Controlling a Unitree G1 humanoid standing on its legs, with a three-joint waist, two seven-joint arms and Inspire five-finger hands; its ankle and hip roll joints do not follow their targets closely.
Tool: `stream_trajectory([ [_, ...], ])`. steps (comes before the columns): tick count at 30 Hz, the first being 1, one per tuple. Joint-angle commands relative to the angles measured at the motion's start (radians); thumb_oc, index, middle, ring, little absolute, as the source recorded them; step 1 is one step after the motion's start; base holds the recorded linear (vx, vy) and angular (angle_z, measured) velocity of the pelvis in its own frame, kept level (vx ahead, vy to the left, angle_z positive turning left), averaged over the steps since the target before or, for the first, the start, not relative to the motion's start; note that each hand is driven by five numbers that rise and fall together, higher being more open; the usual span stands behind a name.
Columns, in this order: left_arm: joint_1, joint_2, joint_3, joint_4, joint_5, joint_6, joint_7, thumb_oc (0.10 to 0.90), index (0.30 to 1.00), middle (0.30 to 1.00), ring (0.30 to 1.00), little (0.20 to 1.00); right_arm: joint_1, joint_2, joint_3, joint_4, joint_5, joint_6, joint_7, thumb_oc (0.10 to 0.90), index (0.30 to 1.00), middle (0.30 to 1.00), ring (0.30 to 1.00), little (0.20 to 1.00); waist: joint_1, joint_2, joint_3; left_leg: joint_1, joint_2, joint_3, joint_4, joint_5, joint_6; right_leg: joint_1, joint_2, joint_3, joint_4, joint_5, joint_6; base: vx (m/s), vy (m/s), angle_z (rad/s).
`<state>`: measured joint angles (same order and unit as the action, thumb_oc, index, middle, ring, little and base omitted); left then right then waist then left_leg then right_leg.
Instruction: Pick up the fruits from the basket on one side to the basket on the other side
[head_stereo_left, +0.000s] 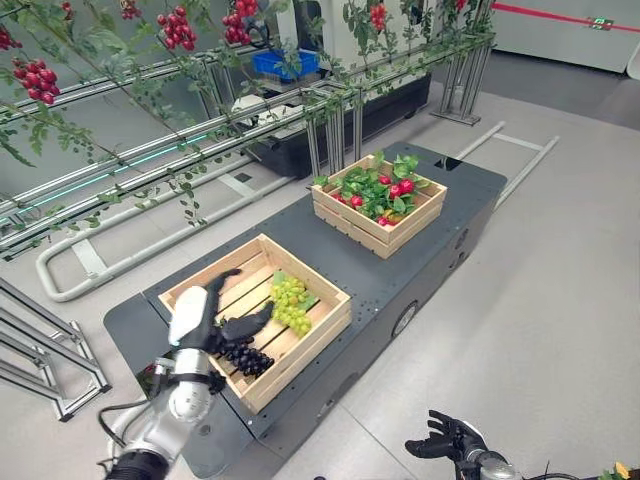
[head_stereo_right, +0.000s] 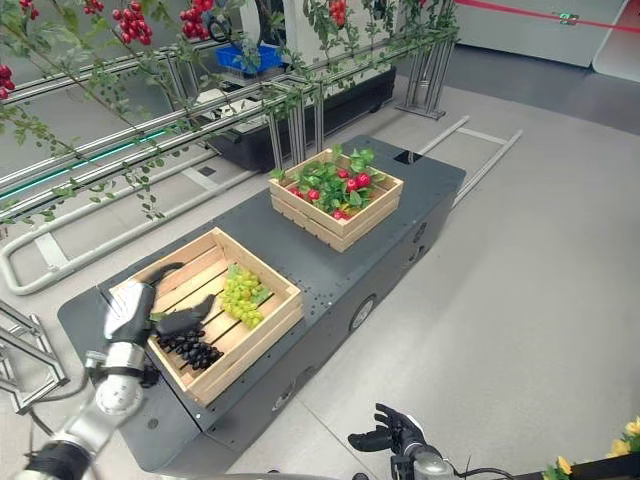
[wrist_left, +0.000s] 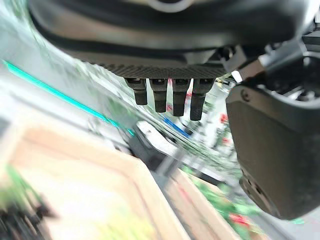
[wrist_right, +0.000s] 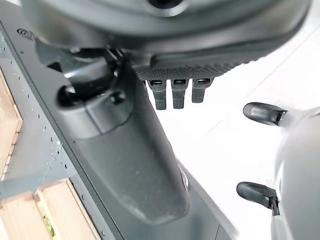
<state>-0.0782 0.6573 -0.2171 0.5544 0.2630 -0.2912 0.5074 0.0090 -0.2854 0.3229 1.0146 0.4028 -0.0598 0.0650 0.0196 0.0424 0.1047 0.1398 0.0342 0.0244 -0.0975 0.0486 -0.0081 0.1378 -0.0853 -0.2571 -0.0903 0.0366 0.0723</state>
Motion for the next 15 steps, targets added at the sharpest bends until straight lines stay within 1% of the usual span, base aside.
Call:
stream_trajectory([
  [1,-0.207,0.09,0.012,-0.017,0.066,0.017,0.01,0.8,0.9,0.9,0.9,0.9,-0.079,-0.018,-0.017,-0.05,0.072,-0.095,0.034,0.8,0.9,0.9,0.9,0.9,0.002,0.008,0.036,0.05,-0.049,0.002,0.01,-0.129,0.055,0.005,-0.074,0.033,0.236,-0.142,0.01,0.08,0.189,0.16],
  [2,-0.212,0.103,0.013,-0.019,0.066,0.02,0.003,0.8,0.9,0.9,0.9,0.9,-0.077,-0.016,-0.018,-0.055,0.075,-0.097,0.035,0.8,0.9,0.9,0.9,0.9,0.0,0.008,0.039,0.049,-0.055,0.002,0.01,-0.128,0.063,-0.023,-0.083,0.035,0.308,-0.143,0.016,0.07,0.226,0.14],
  [3,-0.221,0.137,0.014,-0.025,0.049,0.031,-0.023,0.8,0.9,0.9,0.9,0.9,-0.065,-0.017,-0.022,-0.083,0.074,-0.099,0.039,0.8,0.9,0.9,0.9,0.9,-0.013,0.01,0.059,0.049,-0.07,0.001,0.018,-0.125,0.081,-0.117,-0.102,0.058,0.519,-0.103,0.032,0.03,0.155,0.14],
  [4,-0.229,0.154,0.008,-0.03,0.029,0.035,-0.027,0.8,0.9,0.9,0.9,0.9,-0.058,-0.023,-0.024,-0.099,0.075,-0.099,0.044,0.8,0.9,0.9,0.9,0.9,-0.022,0.007,0.073,0.041,-0.079,-0.006,0.031,-0.124,0.084,-0.171,-0.094,0.092,0.593,-0.084,0.033,0.03,0.11,0.09],
  [5,-0.24,0.165,0.003,-0.026,-0.007,0.027,-0.035,0.8,0.9,0.9,0.9,0.9,-0.051,-0.028,-0.026,-0.109,0.081,-0.099,0.047,0.8,0.9,0.9,0.9,0.9,-0.03,0.003,0.087,0.035,-0.085,-0.015,0.042,-0.124,0.083,-0.215,-0.083,0.12,0.619,-0.057,0.033,0.01,0.013,0.05],
  [6,-0.242,0.166,0.003,-0.024,-0.017,0.024,-0.036,0.8,0.9,0.9,0.9,0.9,-0.049,-0.029,-0.026,-0.11,0.083,-0.099,0.048,0.8,0.9,0.9,0.9,0.9,-0.032,0.002,0.089,0.033,-0.086,-0.016,0.043,-0.124,0.083,-0.224,-0.081,0.125,0.622,-0.051,0.033,0.07,-0.072,0.18],
  [7,-0.266,0.174,0.003,-0.024,-0.068,0.021,-0.044,0.8,0.9,0.9,0.9,0.9,-0.04,-0.029,-0.031,-0.113,0.101,-0.101,0.058,0.8,0.9,0.9,0.9,0.9,-0.043,0.001,0.105,0.026,-0.082,-0.036,0.053,-0.127,0.076,-0.248,-0.066,0.151,0.519,-0.028,0.026,0.08,-0.095,0.27],
  [8,-0.273,0.176,0.005,-0.022,-0.079,0.02,-0.044,0.8,0.9,0.9,0.9,0.9,-0.039,-0.028,-0.033,-0.11,0.103,-0.104,0.064,0.8,0.9,0.9,0.9,0.9,-0.044,0.002,0.108,0.025,-0.079,-0.04,0.055,-0.128,0.073,-0.245,-0.064,0.152,0.484,-0.026,0.024,0.1,-0.167,0.45],
  [10,-0.337,0.193,-0.003,0.006,-0.135,0.012,-0.05,0.8,0.9,0.9,0.9,0.9,-0.062,-0.022,-0.022,-0.096,0.101,-0.124,0.078,0.8,0.9,0.9,0.9,0.9,-0.048,0.003,0.123,0.008,-0.062,-0.037,0.06,-0.138,0.064,-0.244,-0.054,0.186,0.287,-0.013,0.018,0.05,-0.235,0.39],
  [11,-0.402,0.194,-0.031,0.043,-0.156,0.005,-0.057,0.8,0.9,0.9,0.9,0.9,-0.097,-0.026,-0.009,-0.079,0.106,-0.14,0.086,0.8,0.9,0.9,0.9,0.9,-0.058,-0.001,0.137,-0.012,-0.051,-0.032,0.064,-0.146,0.065,-0.243,-0.033,0.243,0.193,0.001,0.022,0.03,-0.272,0.21],
  [12,-0.418,0.193,-0.043,0.052,-0.147,0.001,-0.053,0.8,0.9,0.9,0.9,0.9,-0.105,-0.028,-0.007,-0.076,0.11,-0.143,0.086,0.8,0.9,0.9,0.9,0.9,-0.062,-0.003,0.141,-0.02,-0.047,-0.034,0.069,-0.147,0.065,-0.243,-0.026,0.259,0.189,-0.004,0.022,0.02,-0.328,0.28],
  [13,-0.439,0.188,-0.067,0.06,-0.089,-0.001,-0.047,0.8,0.9,0.9,0.9,0.9,-0.12,-0.026,-0.003,-0.074,0.118,-0.139,0.074,0.8,0.9,0.9,0.9,0.9,-0.067,-0.01,0.149,-0.04,-0.042,-0.031,0.1,-0.155,0.067,-0.233,-0.021,0.276,0.199,-0.023,0.019,0.06,-0.364,0.58],
  [14,-0.443,0.199,-0.109,0.049,-0.006,0.024,-0.025,0.8,0.9,0.9,0.9,0.9,-0.131,-0.038,0.002,-0.086,0.108,-0.112,0.071,0.8,0.9,0.9,0.9,0.9,-0.07,-0.029,0.158,-0.054,-0.024,0.001,0.173,-0.171,0.056,-0.216,-0.02,0.249,0.196,-0.029,0.014,0.13,-0.413,0.98],
  [15,-0.436,0.215,-0.144,0.006,0.032,0.052,0.002,0.8,0.9,0.9,0.9,0.9,-0.119,-0.054,-0.001,-0.108,0.101,-0.102,0.084,0.8,0.9,0.9,0.9,0.9,-0.078,-0.043,0.168,-0.081,-0.007,0.038,0.259,-0.188,0.046,-0.207,-0.022,0.222,0.222,-0.049,0.005,0.15,-0.356,1.12],
])
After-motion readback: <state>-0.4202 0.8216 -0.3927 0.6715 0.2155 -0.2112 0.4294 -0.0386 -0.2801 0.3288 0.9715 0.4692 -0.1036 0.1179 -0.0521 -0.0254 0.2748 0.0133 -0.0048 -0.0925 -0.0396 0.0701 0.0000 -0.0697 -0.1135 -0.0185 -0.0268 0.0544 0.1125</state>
